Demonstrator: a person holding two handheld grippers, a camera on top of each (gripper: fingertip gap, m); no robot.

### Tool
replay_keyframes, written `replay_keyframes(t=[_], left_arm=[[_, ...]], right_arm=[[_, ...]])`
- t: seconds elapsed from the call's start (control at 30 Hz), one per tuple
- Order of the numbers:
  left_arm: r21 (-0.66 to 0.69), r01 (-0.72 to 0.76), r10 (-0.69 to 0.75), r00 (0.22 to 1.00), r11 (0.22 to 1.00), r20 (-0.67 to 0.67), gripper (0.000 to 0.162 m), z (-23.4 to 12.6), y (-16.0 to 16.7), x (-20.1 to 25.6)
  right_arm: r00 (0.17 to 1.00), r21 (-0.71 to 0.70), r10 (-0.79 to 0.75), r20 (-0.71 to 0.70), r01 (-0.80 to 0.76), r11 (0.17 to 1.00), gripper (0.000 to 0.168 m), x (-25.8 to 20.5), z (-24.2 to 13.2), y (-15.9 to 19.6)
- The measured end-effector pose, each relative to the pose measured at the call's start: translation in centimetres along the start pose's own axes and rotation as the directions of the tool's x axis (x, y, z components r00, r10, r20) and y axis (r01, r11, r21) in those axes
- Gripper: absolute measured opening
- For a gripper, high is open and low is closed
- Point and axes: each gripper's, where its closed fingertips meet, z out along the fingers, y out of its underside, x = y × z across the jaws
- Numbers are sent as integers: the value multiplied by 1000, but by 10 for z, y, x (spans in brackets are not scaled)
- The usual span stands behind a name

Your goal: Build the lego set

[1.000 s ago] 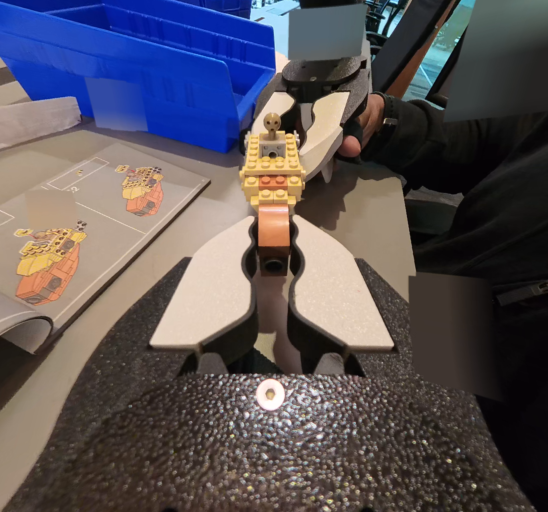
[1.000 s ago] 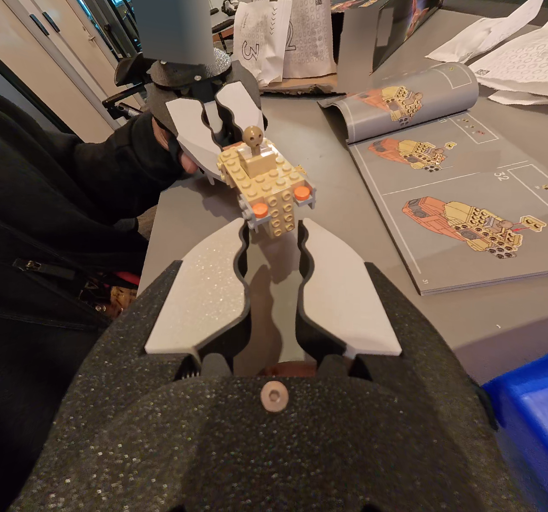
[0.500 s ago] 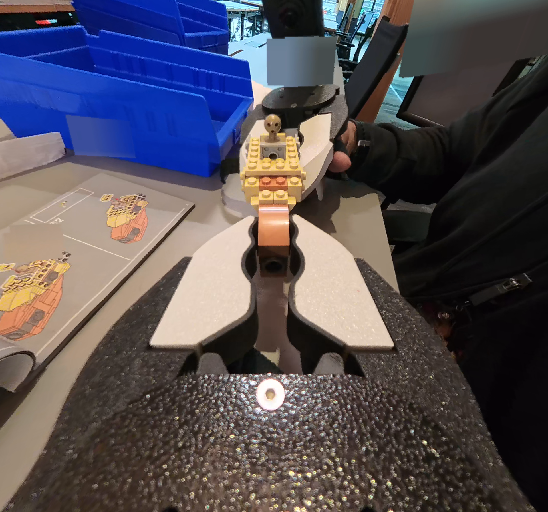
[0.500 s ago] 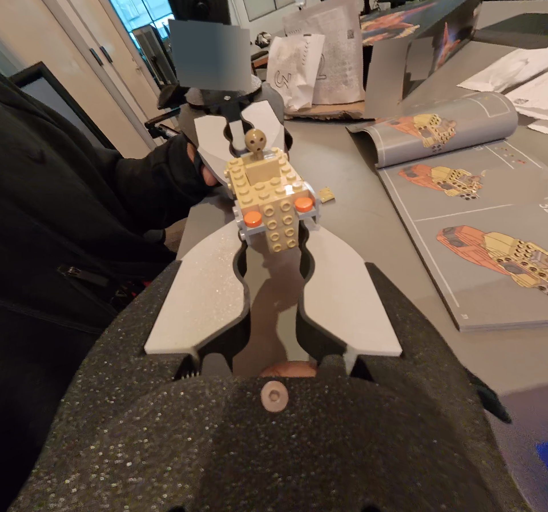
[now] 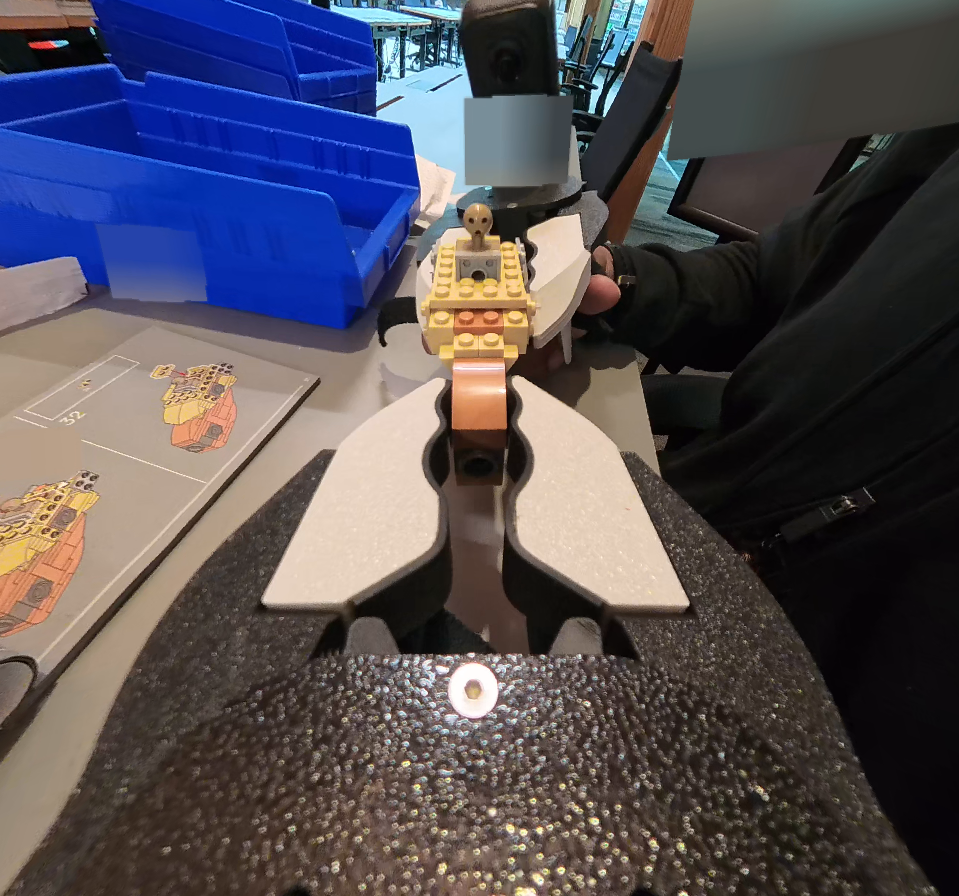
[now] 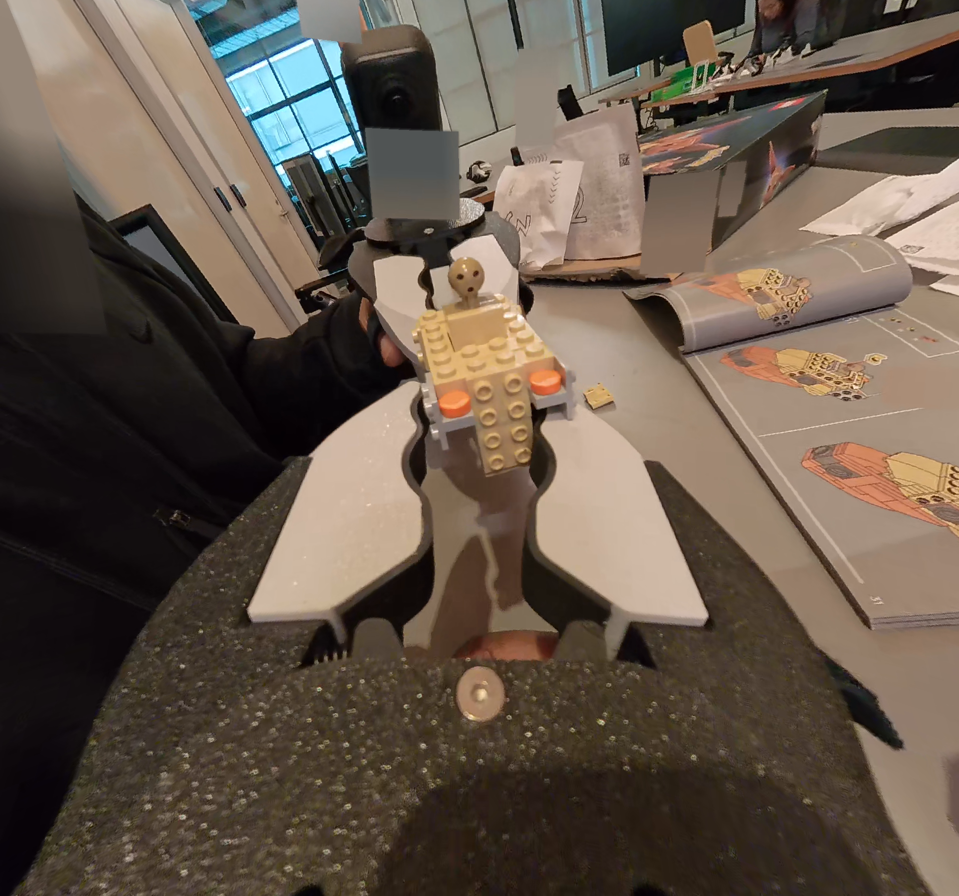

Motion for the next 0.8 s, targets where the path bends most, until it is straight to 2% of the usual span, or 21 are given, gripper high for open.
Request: replay_keyframes(t=[0.47,0.8], left_arm=[[29,-29,29,999,999,-20,17,-4,-3,9],[147,28,-25,999,989,-22,17,-7,-13,8]], right_arm=[[1000,36,-26,-16,26,999,33,-9,2,-1],[994,196,92,-57,-79,977,39,-9,2,-18]])
